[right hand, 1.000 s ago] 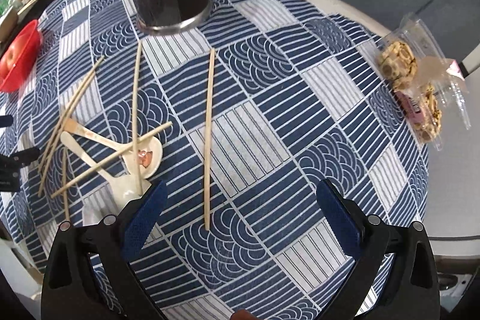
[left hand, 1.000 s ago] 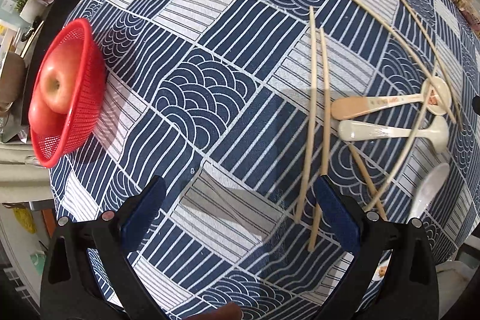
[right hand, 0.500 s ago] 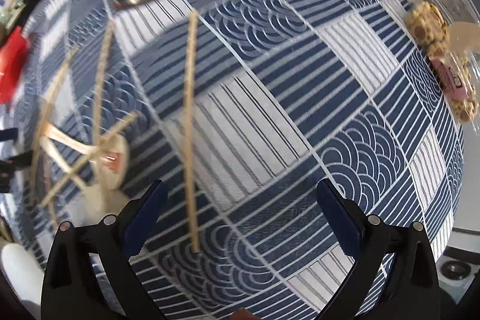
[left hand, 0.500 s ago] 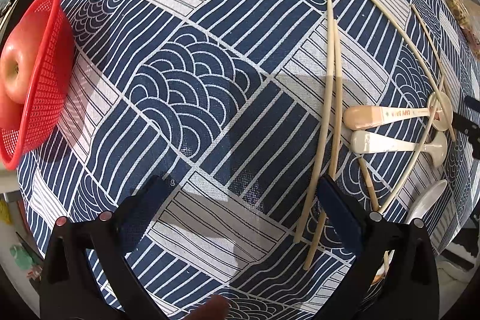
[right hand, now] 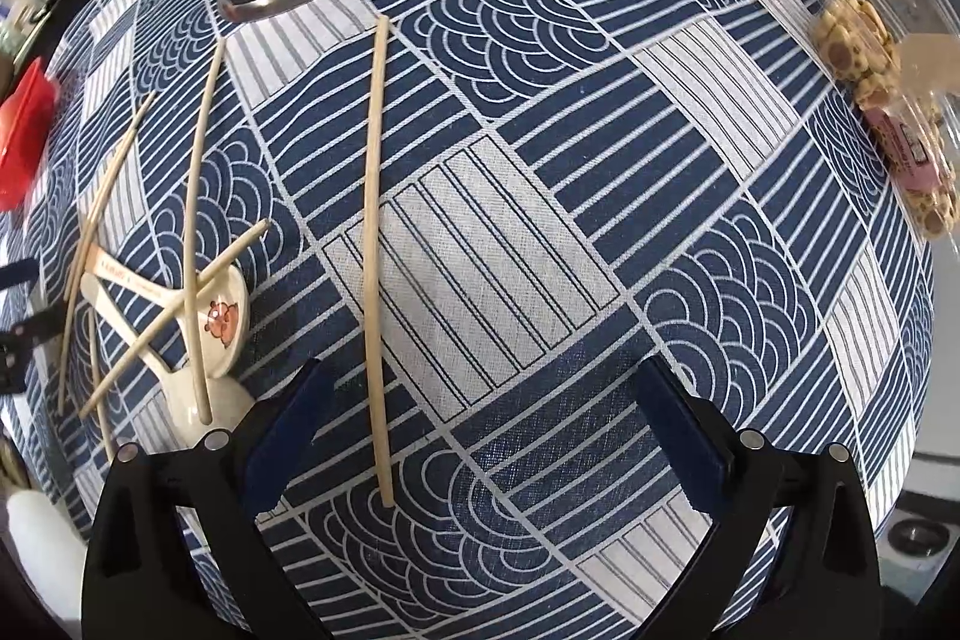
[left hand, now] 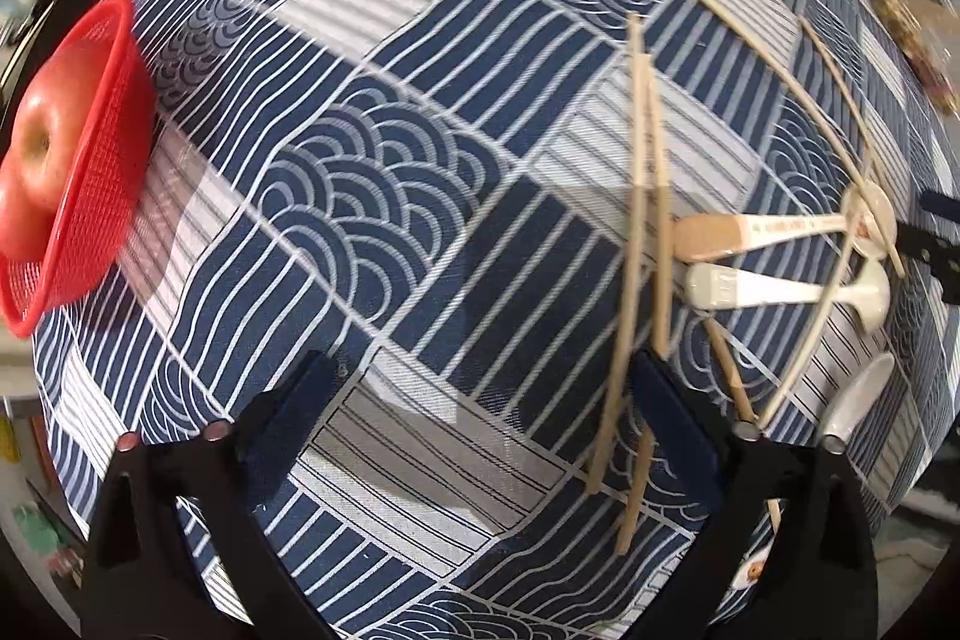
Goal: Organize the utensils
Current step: 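Lower the left tool onto a wooden chopstick and close while the right tool grasps another, then lift the chopsticks with both tools and carry them over the black holder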
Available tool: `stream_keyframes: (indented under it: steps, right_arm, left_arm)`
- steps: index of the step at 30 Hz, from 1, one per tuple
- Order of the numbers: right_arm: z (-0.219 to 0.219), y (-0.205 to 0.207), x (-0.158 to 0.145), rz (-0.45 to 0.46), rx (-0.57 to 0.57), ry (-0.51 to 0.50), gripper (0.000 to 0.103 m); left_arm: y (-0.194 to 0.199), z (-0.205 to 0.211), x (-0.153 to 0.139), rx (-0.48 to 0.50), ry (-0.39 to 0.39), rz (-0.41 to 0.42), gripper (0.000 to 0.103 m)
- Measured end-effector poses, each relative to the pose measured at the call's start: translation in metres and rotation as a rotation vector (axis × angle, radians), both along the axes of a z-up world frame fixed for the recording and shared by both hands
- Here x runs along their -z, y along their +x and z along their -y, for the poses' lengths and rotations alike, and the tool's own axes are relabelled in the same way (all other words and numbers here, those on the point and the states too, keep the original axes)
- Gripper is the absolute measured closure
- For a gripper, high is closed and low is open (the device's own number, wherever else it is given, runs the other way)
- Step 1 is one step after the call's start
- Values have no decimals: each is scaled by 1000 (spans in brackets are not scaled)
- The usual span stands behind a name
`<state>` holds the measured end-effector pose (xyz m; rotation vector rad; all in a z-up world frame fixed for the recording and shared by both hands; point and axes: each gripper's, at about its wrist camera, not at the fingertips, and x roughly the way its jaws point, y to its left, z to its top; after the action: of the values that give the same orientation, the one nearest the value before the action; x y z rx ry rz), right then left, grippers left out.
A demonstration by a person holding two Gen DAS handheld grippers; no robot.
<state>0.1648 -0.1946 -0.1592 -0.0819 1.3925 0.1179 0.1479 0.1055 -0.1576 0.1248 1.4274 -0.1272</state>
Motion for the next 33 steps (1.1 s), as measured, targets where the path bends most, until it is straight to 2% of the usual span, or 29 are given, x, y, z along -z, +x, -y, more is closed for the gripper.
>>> stream_keyframes:
  steps: [1, 2, 3, 5, 6, 8, 9, 11, 14, 21, 27, 33]
  right_arm:
    - [-4, -2, -2, 11, -19, 0, 14]
    - [-10, -6, -7, 30, -59, 6, 29]
    - [-15, -8, -11, 40, -89, 10, 40]
    - [-20, -10, -16, 37, -125, 17, 87]
    - [-20, -10, -16, 33, -129, 21, 96]
    - [-16, -11, -16, 19, -128, 51, 98]
    - [-14, -12, -17, 9, -126, 75, 98]
    - [-7, -18, -23, 12, -114, 117, 98]
    - [4, -29, -32, 26, -88, 149, 98]
    - [22, -50, -59, 73, -78, 238, 98]
    - [28, -57, -83, 140, -69, 287, 98]
    - [40, -71, -108, 224, -73, 328, 98]
  left_arm:
    - [-1, 4, -3, 22, -1, -2, 20]
    - [-1, 7, -5, 38, -1, -4, 24]
    - [-3, 10, -8, 57, -5, -3, 32]
    - [-6, 16, -13, 95, -6, -9, 45]
    - [-7, 19, -15, 106, -7, -11, 54]
    - [-9, 20, -19, 113, -10, -14, 78]
    - [-10, 19, -20, 108, -25, -27, 97]
    - [-13, 15, -21, 83, -70, -51, 98]
    - [-24, 15, -23, 84, -63, -52, 98]
    - [-66, 22, -31, 61, -117, -62, 98]
    - [-99, 27, -57, 46, -123, -26, 98]
    - [-106, 18, -78, 28, -131, 39, 98]
